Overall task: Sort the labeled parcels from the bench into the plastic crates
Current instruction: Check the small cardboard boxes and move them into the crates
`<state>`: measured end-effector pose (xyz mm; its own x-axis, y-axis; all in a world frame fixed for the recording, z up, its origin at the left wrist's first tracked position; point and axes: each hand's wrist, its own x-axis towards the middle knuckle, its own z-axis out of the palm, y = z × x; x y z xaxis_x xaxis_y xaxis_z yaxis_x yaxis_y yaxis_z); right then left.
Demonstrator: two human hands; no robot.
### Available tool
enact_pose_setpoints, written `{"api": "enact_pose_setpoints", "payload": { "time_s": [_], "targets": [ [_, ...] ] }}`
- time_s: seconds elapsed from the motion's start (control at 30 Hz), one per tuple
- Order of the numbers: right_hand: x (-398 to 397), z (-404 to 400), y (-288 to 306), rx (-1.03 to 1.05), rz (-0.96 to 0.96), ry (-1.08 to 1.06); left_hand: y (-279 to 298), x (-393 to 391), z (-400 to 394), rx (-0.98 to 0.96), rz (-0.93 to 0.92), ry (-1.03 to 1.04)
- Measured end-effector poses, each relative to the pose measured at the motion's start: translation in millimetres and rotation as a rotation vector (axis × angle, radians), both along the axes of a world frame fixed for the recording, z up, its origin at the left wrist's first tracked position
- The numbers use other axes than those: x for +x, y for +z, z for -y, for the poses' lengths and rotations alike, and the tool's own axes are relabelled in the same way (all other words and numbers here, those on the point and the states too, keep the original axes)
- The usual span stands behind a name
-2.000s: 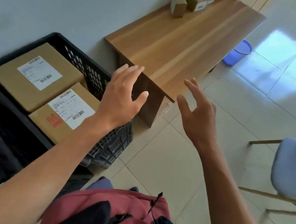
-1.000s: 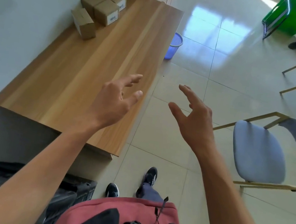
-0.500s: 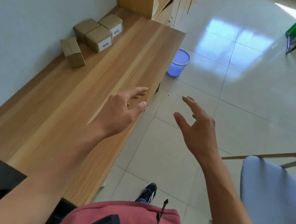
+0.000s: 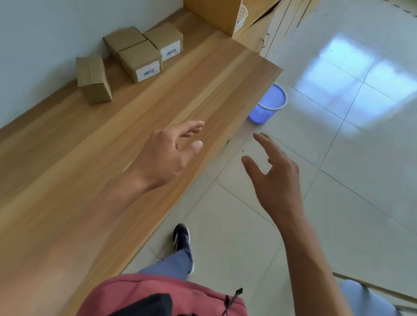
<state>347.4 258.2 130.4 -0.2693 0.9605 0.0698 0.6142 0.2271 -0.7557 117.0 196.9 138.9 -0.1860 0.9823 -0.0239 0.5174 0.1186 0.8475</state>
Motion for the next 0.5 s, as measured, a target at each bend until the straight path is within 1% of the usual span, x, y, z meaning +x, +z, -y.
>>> {"api": "enact_pose_setpoints", "payload": {
  "time_s": [0.17, 0.3, 0.5],
  "targets": [
    [-11.1, -78.2, 10.9, 0.009, 0.034, 0.026, 1.9, -12.2, -75.5, 0.014, -0.001, 0.029],
    [-9.6, -131.5, 14.7, 0.021, 0.022, -0.003, 6.8, -10.7, -132.7, 0.014, -0.008, -0.001],
    [-2.8, -198.4, 6.3, -0.031, -0.002, -0.006, 4.5, -4.6, -198.6, -0.041, -0.026, -0.006]
  ]
}}
